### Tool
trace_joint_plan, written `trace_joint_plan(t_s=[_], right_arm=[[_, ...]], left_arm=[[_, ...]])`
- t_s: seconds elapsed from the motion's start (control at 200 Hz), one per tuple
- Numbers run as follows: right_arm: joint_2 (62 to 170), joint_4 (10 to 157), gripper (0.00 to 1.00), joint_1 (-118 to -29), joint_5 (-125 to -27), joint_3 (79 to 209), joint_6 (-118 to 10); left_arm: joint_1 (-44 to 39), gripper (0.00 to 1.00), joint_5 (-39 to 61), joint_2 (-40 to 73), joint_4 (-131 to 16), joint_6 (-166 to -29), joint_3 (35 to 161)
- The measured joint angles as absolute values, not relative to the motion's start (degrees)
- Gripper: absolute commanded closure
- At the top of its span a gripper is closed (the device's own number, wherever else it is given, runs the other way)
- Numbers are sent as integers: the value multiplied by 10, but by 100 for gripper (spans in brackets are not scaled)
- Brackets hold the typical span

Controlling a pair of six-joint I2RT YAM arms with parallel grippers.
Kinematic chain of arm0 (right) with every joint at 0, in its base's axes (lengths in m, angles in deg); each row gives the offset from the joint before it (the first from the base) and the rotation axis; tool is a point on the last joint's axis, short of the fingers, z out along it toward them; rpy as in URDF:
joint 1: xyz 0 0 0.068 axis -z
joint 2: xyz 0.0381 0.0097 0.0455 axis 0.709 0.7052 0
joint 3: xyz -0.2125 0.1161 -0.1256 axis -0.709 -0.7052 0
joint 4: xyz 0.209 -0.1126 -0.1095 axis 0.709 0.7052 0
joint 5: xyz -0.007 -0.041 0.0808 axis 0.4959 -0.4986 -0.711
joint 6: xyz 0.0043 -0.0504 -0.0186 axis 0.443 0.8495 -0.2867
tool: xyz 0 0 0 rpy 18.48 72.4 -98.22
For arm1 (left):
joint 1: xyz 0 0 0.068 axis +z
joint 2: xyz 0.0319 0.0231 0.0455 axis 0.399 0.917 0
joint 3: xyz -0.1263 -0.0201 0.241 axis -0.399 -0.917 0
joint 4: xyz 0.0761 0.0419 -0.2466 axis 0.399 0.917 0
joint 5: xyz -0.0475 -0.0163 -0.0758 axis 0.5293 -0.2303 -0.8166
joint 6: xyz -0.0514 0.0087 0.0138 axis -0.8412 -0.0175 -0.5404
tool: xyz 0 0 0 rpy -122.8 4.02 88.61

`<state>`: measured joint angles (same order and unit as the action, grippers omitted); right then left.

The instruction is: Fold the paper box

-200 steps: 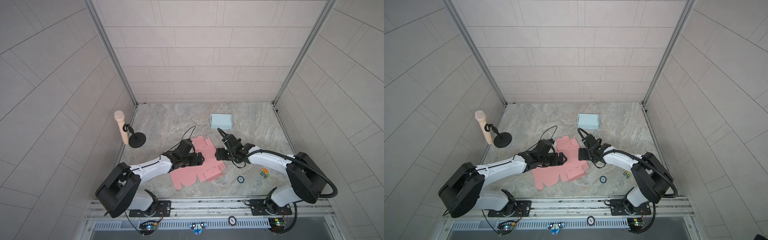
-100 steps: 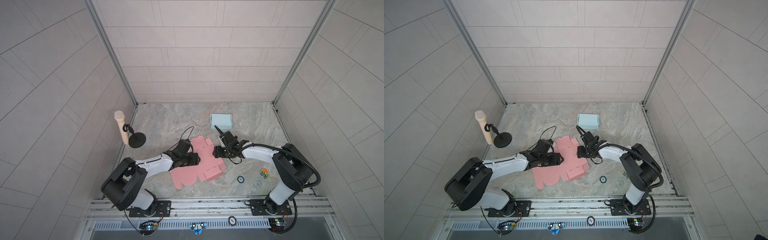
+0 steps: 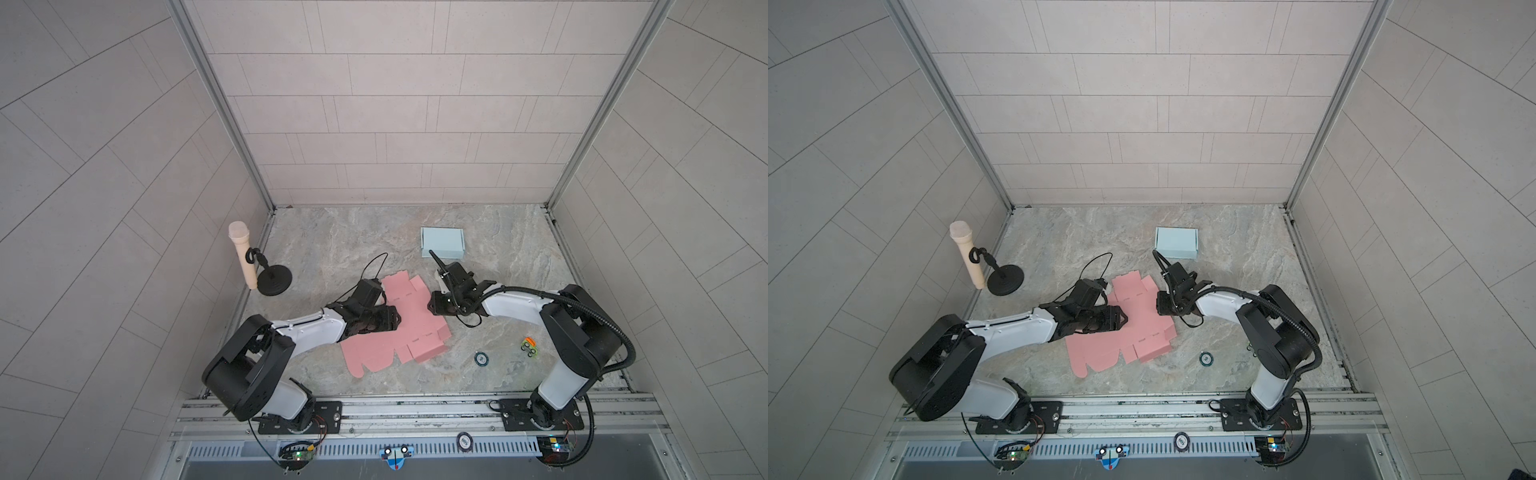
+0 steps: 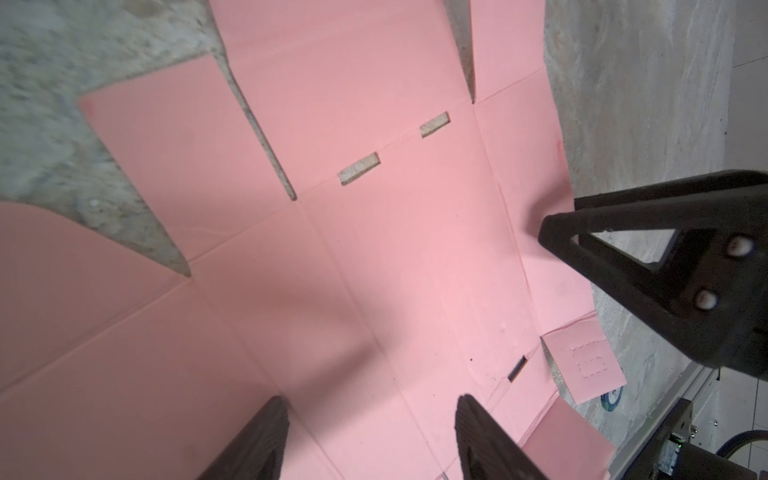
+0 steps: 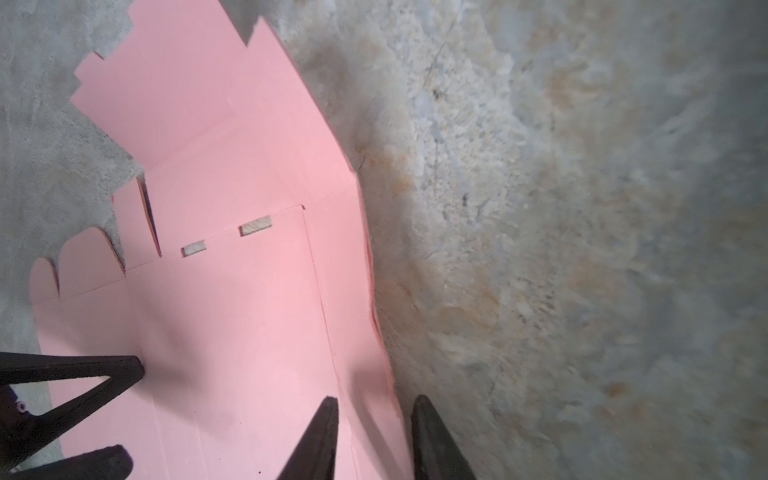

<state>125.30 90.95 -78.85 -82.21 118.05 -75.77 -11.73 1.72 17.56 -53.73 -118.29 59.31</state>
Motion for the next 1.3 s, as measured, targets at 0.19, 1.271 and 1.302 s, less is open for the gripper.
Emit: trace_joint_plan(t_s=[0.19, 1.271, 1.302], right_arm=[[1250, 909, 79, -793, -822, 1179, -754], [1075, 1075, 99, -896, -659, 1188, -669], [1069, 1073, 99, -898, -658, 1186, -668]], left_arm=[[-117, 32, 17, 176, -555, -1183, 586], [19, 100, -29, 148, -481, -1131, 657], [20, 99, -30, 160, -482, -1130, 663]])
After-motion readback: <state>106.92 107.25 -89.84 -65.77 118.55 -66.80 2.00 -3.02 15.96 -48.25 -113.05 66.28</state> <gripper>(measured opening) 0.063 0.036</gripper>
